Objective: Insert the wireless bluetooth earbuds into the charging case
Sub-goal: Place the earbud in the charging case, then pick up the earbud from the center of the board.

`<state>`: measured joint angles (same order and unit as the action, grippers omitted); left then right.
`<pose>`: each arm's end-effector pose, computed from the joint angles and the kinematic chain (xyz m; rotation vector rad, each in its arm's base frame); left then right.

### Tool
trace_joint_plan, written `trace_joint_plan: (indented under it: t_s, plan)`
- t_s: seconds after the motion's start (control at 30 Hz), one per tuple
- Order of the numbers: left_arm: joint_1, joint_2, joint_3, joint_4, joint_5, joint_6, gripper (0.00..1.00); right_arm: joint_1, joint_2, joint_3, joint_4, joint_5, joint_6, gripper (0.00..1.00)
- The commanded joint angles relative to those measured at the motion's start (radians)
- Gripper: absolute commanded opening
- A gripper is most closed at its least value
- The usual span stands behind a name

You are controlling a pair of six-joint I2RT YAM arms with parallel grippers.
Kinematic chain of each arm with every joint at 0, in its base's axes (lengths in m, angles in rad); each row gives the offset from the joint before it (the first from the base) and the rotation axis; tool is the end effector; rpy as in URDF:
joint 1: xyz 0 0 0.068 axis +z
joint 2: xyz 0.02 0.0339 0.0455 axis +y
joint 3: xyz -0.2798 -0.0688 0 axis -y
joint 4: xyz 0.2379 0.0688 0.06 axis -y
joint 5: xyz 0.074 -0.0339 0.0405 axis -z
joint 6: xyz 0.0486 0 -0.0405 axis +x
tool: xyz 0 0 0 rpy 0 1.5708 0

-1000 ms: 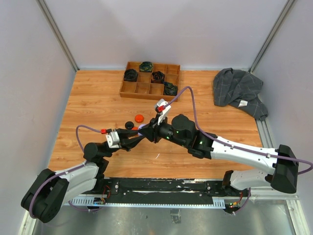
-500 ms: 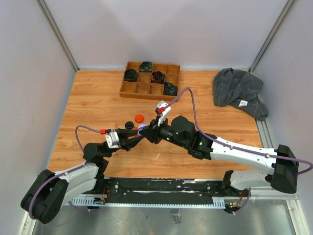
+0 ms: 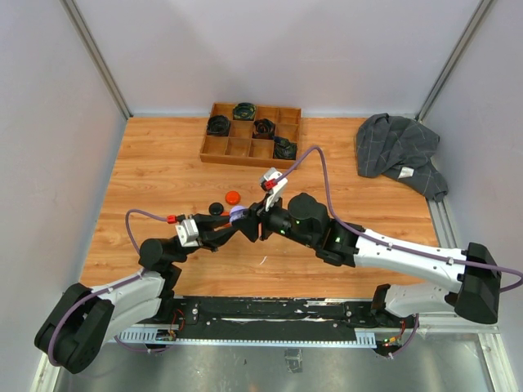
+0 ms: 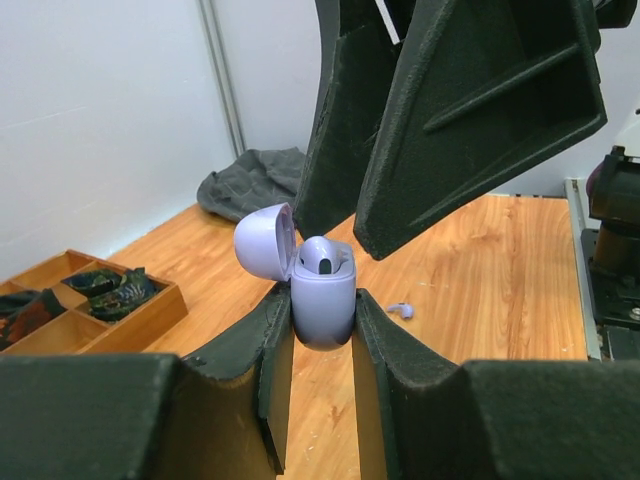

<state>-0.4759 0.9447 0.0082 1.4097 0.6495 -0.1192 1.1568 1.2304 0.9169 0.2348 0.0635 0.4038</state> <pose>0.1160 -0.0929 0.2355 0.7848 0.9672 -0.8743 0.1209 0.2675 0.3513 -0.6046 1.6710 1.1148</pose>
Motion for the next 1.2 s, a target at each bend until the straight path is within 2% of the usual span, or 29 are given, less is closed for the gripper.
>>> trace_joint_plan:
  t_s: [0.0, 0.1, 0.3, 0.67, 1.03, 1.17]
  plan:
    - [-0.008, -0.012, -0.051, 0.02, -0.022, 0.012, 0.0, 0.014, -0.053, 0.017, -0.046, 0.046, -0.058, 0.49]
    - [-0.007, -0.011, -0.049, 0.01, -0.031, 0.013, 0.0, 0.01, -0.086, 0.026, -0.111, 0.084, -0.106, 0.52]
    - [-0.008, -0.014, -0.045, -0.008, -0.041, 0.015, 0.0, -0.029, -0.158, 0.044, -0.361, 0.174, -0.162, 0.58]
    - [-0.008, -0.014, -0.042, -0.029, -0.05, 0.021, 0.0, -0.267, -0.286, -0.115, -0.599, 0.192, -0.087, 0.64]
    - [-0.008, -0.005, -0.038, -0.031, -0.047, 0.02, 0.0, -0.543, -0.242, -0.297, -0.625, 0.059, 0.009, 0.65]
    - [-0.008, 0.0, -0.036, -0.03, -0.044, 0.019, 0.0, -0.579, -0.201, -0.335, -0.581, 0.019, 0.011, 0.65]
